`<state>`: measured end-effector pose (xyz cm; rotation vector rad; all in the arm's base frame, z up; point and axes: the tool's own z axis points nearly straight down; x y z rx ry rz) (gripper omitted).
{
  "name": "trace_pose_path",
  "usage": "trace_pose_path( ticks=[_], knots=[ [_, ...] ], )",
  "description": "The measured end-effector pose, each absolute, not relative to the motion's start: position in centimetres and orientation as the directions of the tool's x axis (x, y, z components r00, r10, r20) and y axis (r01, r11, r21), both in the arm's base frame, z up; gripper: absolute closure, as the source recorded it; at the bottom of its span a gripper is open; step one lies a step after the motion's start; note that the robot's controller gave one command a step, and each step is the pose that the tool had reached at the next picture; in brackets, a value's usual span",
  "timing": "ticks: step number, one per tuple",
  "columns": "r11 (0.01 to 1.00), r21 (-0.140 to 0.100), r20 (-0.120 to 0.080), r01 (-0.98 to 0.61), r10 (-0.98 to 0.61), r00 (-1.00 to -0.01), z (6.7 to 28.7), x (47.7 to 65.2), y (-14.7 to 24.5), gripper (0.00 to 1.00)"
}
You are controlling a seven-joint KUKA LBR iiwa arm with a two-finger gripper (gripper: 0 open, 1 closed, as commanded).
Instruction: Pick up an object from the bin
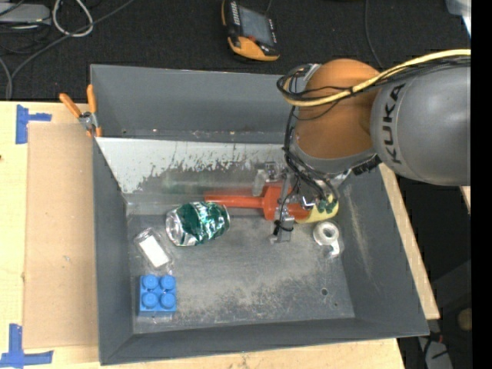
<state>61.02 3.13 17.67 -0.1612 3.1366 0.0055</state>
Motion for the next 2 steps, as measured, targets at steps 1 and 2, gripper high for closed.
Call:
trace_pose_path(
  ticks=[1, 2],
  knots=[
    [0.989, 0.007, 0.012, -0.145, -0.145, -0.989, 19.1, 60.4, 2.8, 0.0],
    [0.998, 0.005, -0.001, -0.069, -0.069, -0.998, 25.7, 60.7, 4.4, 0.0]
  ],
)
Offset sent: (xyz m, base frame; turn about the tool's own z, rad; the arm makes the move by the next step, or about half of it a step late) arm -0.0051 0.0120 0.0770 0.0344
